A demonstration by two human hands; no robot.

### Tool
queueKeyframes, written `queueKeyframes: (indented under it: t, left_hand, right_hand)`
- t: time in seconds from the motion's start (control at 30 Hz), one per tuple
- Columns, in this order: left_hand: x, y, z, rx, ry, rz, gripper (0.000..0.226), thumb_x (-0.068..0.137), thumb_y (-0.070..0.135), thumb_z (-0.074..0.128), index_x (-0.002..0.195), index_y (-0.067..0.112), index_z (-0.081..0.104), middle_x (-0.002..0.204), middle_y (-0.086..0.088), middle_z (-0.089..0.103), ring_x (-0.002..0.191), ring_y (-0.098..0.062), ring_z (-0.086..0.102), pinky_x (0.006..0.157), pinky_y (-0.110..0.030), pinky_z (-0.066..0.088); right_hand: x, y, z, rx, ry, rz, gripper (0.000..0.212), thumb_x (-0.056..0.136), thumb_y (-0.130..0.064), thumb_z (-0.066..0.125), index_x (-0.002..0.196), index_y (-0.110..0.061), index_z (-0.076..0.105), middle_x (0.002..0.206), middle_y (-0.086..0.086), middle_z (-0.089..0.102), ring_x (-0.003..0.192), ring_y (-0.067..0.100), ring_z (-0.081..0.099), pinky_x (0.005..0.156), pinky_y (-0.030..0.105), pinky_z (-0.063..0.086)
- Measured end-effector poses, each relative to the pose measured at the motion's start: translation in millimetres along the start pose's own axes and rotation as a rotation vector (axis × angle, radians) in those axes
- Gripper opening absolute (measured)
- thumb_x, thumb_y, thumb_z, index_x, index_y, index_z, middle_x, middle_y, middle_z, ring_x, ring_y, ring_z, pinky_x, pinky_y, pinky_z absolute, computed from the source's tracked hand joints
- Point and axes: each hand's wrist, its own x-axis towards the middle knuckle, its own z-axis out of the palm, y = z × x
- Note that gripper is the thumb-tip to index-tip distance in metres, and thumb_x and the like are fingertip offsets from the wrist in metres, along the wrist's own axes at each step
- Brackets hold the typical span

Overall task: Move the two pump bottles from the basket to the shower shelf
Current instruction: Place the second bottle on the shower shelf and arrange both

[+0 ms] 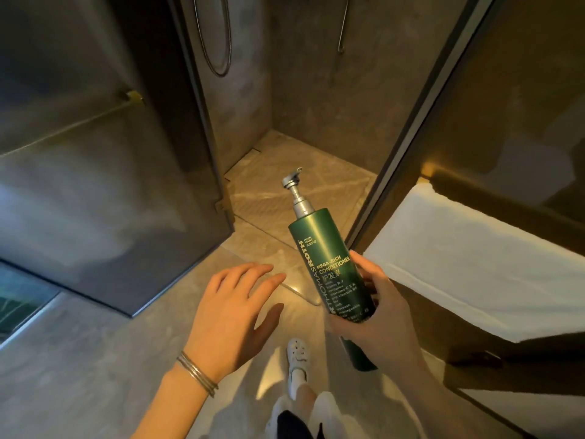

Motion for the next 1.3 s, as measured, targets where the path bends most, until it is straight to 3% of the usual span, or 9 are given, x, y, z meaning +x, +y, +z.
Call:
queueKeyframes:
  t: [0.2, 0.3, 0.5, 0.7, 0.9, 1.17, 1.3]
  left_hand:
    - [70, -32, -4, 0.043, 0.038, -0.037, 0.041, 0.089, 0.042, 0.044, 0.117, 0.019, 0.063, 0.117, -0.002, 0.062, 0.108, -0.025, 0.054, 0.089, -0.037, 0.036]
    - [111, -48, -9, 0.077, 0.0, -0.062, 0.043, 0.091, 0.046, 0.04, 0.119, 0.02, 0.061, 0.118, -0.001, 0.061, 0.108, -0.025, 0.054, 0.088, -0.037, 0.034]
    - [172, -64, -14, 0.095, 0.018, -0.094, 0.044, 0.091, 0.046, 0.04, 0.121, 0.02, 0.06, 0.119, -0.001, 0.061, 0.109, -0.025, 0.054, 0.089, -0.039, 0.037]
    - [213, -82, -2, 0.011, 0.061, -0.068, 0.041, 0.09, 0.042, 0.046, 0.121, 0.02, 0.061, 0.117, 0.0, 0.06, 0.11, -0.024, 0.054, 0.089, -0.038, 0.039]
    - [268, -137, 18, -0.012, 0.038, 0.0, 0.04, 0.09, 0.042, 0.047, 0.119, 0.02, 0.063, 0.115, 0.0, 0.062, 0.107, -0.022, 0.055, 0.088, -0.037, 0.039]
    - [378, -228, -3, 0.042, 0.022, 0.096, 0.044, 0.089, 0.044, 0.041, 0.121, 0.021, 0.061, 0.118, -0.001, 0.062, 0.11, -0.024, 0.054, 0.089, -0.04, 0.039]
    - [418, -257, -3, 0.015, -0.006, 0.156, 0.045, 0.09, 0.044, 0.039, 0.122, 0.02, 0.061, 0.12, -0.002, 0.061, 0.113, -0.025, 0.053, 0.089, -0.041, 0.041]
  right_hand:
    - [83, -7, -5, 0.057, -0.063, -0.001, 0.079, 0.061, -0.021, 0.082, 0.118, -0.049, 0.035, 0.112, -0.02, 0.051, 0.102, 0.003, 0.051, 0.077, 0.02, 0.048]
    - [130, -11, -13, 0.065, -0.05, -0.036, 0.081, 0.061, -0.023, 0.082, 0.124, -0.044, 0.034, 0.112, -0.018, 0.051, 0.101, -0.001, 0.051, 0.073, 0.015, 0.047]
    - [200, -15, -28, 0.117, -0.017, -0.071, 0.084, 0.061, -0.02, 0.083, 0.117, -0.054, 0.031, 0.11, -0.03, 0.045, 0.101, -0.007, 0.049, 0.065, 0.006, 0.047]
    - [244, -4, -25, 0.137, -0.002, -0.018, 0.083, 0.06, -0.017, 0.083, 0.113, -0.055, 0.033, 0.11, -0.031, 0.044, 0.099, -0.017, 0.045, 0.067, 0.002, 0.044]
    - [304, 1, -8, 0.144, 0.018, 0.067, 0.086, 0.057, -0.015, 0.084, 0.118, -0.053, 0.036, 0.116, -0.021, 0.05, 0.099, -0.003, 0.052, 0.068, 0.019, 0.049]
    - [414, -37, 14, 0.139, 0.137, 0.061, 0.089, 0.056, -0.02, 0.085, 0.128, -0.044, 0.036, 0.119, -0.017, 0.051, 0.103, 0.001, 0.052, 0.073, 0.018, 0.047]
    - [453, -51, 25, 0.156, 0.227, 0.045, 0.087, 0.056, -0.019, 0.084, 0.122, -0.05, 0.036, 0.114, -0.025, 0.05, 0.1, -0.006, 0.051, 0.072, 0.009, 0.047]
